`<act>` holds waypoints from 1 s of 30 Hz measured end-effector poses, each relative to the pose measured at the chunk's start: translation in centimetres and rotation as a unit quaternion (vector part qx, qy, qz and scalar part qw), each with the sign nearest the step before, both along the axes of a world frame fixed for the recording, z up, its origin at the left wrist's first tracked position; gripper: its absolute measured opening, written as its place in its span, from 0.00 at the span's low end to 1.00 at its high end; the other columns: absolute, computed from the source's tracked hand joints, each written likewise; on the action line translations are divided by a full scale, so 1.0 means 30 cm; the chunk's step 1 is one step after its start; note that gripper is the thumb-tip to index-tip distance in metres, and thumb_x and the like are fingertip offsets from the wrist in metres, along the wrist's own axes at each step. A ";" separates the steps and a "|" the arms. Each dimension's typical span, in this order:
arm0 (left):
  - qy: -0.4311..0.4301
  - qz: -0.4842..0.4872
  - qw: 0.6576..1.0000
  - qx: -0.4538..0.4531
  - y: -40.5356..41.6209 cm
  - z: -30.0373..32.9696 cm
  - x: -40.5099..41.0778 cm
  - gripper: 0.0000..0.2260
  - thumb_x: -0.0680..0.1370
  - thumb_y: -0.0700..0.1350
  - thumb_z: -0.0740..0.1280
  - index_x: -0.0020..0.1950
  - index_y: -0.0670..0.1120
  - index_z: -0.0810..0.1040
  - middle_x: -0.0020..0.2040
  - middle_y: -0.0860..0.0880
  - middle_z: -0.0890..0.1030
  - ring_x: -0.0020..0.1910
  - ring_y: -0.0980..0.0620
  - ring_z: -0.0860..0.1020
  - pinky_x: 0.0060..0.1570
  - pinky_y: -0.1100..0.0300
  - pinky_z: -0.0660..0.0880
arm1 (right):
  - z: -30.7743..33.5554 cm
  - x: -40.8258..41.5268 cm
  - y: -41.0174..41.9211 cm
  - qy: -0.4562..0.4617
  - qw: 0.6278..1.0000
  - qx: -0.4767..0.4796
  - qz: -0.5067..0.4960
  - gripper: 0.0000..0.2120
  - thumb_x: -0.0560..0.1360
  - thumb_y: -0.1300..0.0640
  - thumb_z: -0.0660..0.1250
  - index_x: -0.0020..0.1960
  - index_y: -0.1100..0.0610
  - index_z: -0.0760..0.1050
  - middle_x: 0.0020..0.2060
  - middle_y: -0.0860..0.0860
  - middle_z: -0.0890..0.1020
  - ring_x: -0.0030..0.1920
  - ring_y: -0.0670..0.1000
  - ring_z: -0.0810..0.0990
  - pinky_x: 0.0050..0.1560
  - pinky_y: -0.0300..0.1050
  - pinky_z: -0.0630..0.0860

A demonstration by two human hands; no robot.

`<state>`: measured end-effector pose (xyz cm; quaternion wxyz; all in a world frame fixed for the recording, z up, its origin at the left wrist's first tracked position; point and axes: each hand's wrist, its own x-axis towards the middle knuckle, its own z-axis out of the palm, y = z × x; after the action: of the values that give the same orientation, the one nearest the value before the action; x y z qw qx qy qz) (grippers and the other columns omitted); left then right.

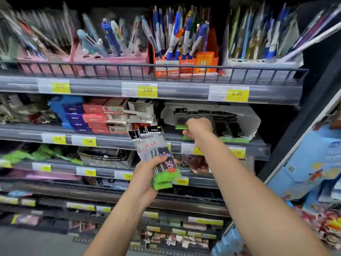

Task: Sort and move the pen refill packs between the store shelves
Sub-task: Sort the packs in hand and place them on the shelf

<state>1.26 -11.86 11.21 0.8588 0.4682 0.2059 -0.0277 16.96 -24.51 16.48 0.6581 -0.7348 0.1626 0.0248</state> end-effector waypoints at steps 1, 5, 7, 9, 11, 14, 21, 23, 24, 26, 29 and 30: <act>-0.003 -0.004 1.000 -0.003 0.006 0.004 0.001 0.22 0.67 0.41 0.76 0.60 0.37 0.84 0.54 0.34 0.86 0.43 0.41 0.87 0.37 0.49 0.84 | -0.003 -0.001 0.009 0.001 1.000 -0.024 -0.008 0.02 0.79 0.62 0.66 0.49 0.62 0.75 0.29 0.51 0.77 0.30 0.53 0.85 0.43 0.50 0.85; -0.015 -0.025 1.000 -0.008 0.020 0.014 0.009 0.21 0.72 0.40 0.74 0.63 0.36 0.82 0.53 0.35 0.87 0.45 0.42 0.87 0.37 0.53 0.83 | -0.010 -0.016 0.019 -0.029 0.980 -0.195 0.020 0.09 0.77 0.58 0.64 0.47 0.61 0.82 0.34 0.54 0.86 0.41 0.51 0.86 0.43 0.41 0.79; -0.017 -0.030 0.999 -0.013 0.021 0.013 0.013 0.20 0.73 0.39 0.74 0.64 0.35 0.81 0.53 0.35 0.87 0.46 0.42 0.87 0.40 0.52 0.84 | -0.007 -0.024 0.018 -0.044 0.959 -0.276 0.042 0.09 0.75 0.56 0.66 0.44 0.60 0.82 0.42 0.56 0.86 0.48 0.56 0.84 0.43 0.42 0.76; -0.021 -0.034 0.999 -0.016 0.020 0.012 0.018 0.20 0.73 0.39 0.74 0.64 0.35 0.81 0.54 0.34 0.86 0.48 0.42 0.87 0.41 0.51 0.84 | -0.004 -0.029 0.019 -0.063 0.936 -0.341 0.065 0.08 0.75 0.55 0.69 0.45 0.60 0.81 0.44 0.57 0.85 0.50 0.59 0.83 0.42 0.43 0.72; -0.028 -0.041 0.999 -0.016 0.018 0.013 0.022 0.20 0.73 0.39 0.75 0.64 0.35 0.81 0.54 0.34 0.86 0.47 0.41 0.87 0.41 0.51 0.84 | 0.000 -0.035 0.022 -0.081 0.911 -0.395 0.086 0.10 0.76 0.54 0.70 0.51 0.60 0.80 0.46 0.58 0.84 0.52 0.60 0.83 0.42 0.43 0.72; -0.033 -0.052 0.998 -0.015 0.012 0.019 0.024 0.22 0.69 0.40 0.76 0.62 0.36 0.83 0.54 0.35 0.87 0.46 0.41 0.88 0.39 0.51 0.83 | 0.008 -0.047 0.029 -0.100 0.861 -0.486 0.114 0.12 0.76 0.50 0.70 0.53 0.58 0.79 0.49 0.57 0.84 0.50 0.61 0.82 0.42 0.46 0.72; -0.037 -0.064 0.997 -0.030 0.023 0.031 0.020 0.21 0.72 0.39 0.75 0.63 0.36 0.82 0.53 0.35 0.87 0.46 0.42 0.88 0.38 0.52 0.83 | -0.025 -0.081 0.021 -0.210 0.784 -0.559 0.168 0.13 0.80 0.53 0.62 0.55 0.51 0.84 0.49 0.57 0.85 0.49 0.63 0.82 0.42 0.48 0.73; -0.036 -0.065 0.997 -0.028 0.028 0.034 0.017 0.22 0.71 0.40 0.76 0.64 0.37 0.82 0.53 0.36 0.87 0.46 0.42 0.88 0.38 0.52 0.83 | -0.042 -0.094 0.009 -0.215 0.774 -0.567 0.182 0.14 0.81 0.52 0.60 0.56 0.49 0.84 0.51 0.56 0.86 0.51 0.63 0.83 0.45 0.50 0.75; -0.037 -0.065 0.997 -0.027 0.030 0.035 0.016 0.23 0.70 0.41 0.76 0.64 0.37 0.82 0.53 0.36 0.87 0.46 0.42 0.88 0.38 0.52 0.83 | -0.047 -0.096 0.003 -0.213 0.774 -0.568 0.183 0.14 0.81 0.51 0.60 0.57 0.49 0.84 0.52 0.56 0.86 0.51 0.63 0.83 0.45 0.50 0.76; -0.037 -0.069 0.997 -0.025 0.031 0.042 0.013 0.25 0.69 0.41 0.77 0.65 0.37 0.81 0.53 0.36 0.87 0.46 0.42 0.88 0.39 0.51 0.83 | -0.048 -0.102 -0.001 -0.208 0.780 -0.561 0.185 0.15 0.81 0.51 0.60 0.59 0.49 0.84 0.55 0.56 0.85 0.54 0.63 0.82 0.48 0.51 0.77; -0.033 -0.082 0.996 -0.033 0.029 0.055 0.013 0.25 0.68 0.41 0.78 0.64 0.38 0.82 0.54 0.36 0.87 0.46 0.42 0.88 0.39 0.51 0.84 | -0.027 -0.159 -0.022 -0.247 0.841 -0.456 0.155 0.16 0.82 0.50 0.62 0.66 0.51 0.80 0.60 0.55 0.82 0.59 0.59 0.80 0.56 0.51 0.76; -0.028 -0.087 0.995 -0.035 0.027 0.059 0.014 0.24 0.69 0.41 0.78 0.64 0.38 0.82 0.53 0.37 0.87 0.46 0.42 0.88 0.39 0.51 0.84 | -0.023 -0.198 -0.037 -0.266 0.869 -0.397 0.133 0.14 0.82 0.50 0.63 0.63 0.52 0.81 0.57 0.52 0.83 0.57 0.56 0.81 0.54 0.47 0.75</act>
<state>1.67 -11.05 12.97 0.8747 0.4543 0.1386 -0.0966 11.03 -25.62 15.78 0.3200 -0.9274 -0.1213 -0.1508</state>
